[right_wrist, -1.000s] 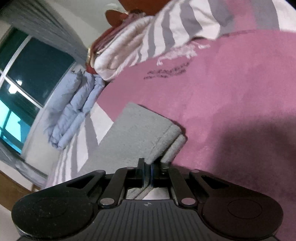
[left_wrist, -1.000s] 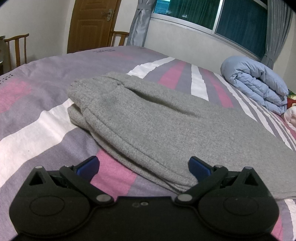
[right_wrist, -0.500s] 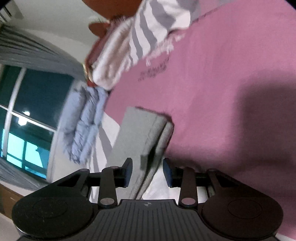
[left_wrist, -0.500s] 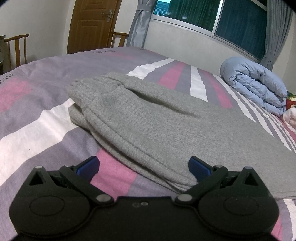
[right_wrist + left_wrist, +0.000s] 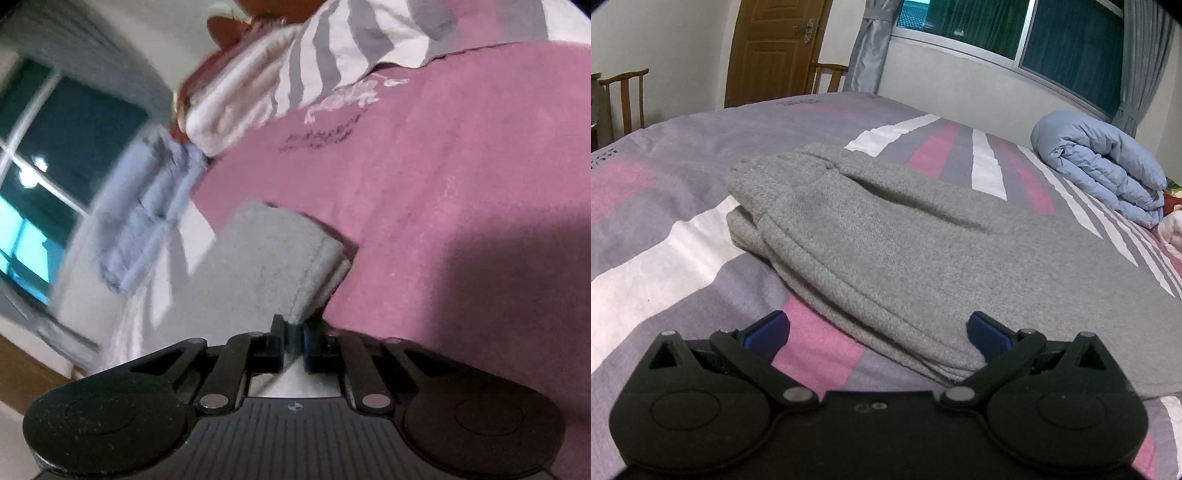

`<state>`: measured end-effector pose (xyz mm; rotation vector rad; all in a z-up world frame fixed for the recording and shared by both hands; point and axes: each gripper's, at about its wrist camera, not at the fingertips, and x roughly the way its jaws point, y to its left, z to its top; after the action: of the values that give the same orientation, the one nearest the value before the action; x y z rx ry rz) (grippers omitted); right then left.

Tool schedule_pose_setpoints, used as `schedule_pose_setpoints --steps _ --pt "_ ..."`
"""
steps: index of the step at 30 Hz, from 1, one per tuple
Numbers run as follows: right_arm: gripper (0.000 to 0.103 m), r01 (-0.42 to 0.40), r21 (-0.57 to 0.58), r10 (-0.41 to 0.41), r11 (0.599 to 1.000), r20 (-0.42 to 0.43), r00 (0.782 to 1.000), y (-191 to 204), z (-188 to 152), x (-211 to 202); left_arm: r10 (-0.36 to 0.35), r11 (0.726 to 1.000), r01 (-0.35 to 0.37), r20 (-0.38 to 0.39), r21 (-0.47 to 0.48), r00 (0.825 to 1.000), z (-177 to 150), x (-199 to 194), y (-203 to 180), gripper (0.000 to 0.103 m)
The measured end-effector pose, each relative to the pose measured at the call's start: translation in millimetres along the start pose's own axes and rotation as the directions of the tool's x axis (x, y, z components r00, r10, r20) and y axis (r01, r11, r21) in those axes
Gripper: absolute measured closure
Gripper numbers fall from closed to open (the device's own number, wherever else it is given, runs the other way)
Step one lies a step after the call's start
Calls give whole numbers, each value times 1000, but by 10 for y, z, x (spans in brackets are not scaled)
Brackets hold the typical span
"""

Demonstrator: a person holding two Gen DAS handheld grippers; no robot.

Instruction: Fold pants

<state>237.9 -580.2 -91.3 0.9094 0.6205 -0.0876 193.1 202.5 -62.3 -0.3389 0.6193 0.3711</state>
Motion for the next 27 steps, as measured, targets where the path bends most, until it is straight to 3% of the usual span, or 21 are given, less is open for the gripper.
schedule_pose_setpoints --steps 3,5,8,11,16,19,21,24,27 --pt "85 2 -1 -2 1000 6 1000 30 -36 -127 -1 1000 1 -1 -1 1000 1 0 1 6" --pt "83 1 -10 0 1000 61 998 83 -105 -344 2 1000 -2 -2 8 1000 22 -27 -7 6" --pt "82 -53 -58 58 997 88 994 234 -361 -631 52 999 -52 72 4 996 73 -180 23 13" --pt "79 -84 -115 93 990 71 993 490 -649 -769 56 998 -51 139 -41 989 140 -305 159 16" --pt "74 -73 -300 90 951 45 995 1022 -966 -678 53 991 -40 102 -128 993 328 -144 464 48" --pt "58 -74 -385 96 920 38 995 1185 -1098 -628 29 988 -14 98 -152 995 417 -38 580 51" --pt "56 -64 -390 88 918 43 995 1201 -1134 -604 22 987 -8 88 -162 996 469 31 621 55" --pt "55 -35 -351 52 936 40 998 1129 -1135 -552 5 992 10 120 -124 993 520 14 620 74" --pt "55 -13 -323 25 946 34 999 1045 -1071 -515 -15 996 24 108 -82 994 579 48 611 77"
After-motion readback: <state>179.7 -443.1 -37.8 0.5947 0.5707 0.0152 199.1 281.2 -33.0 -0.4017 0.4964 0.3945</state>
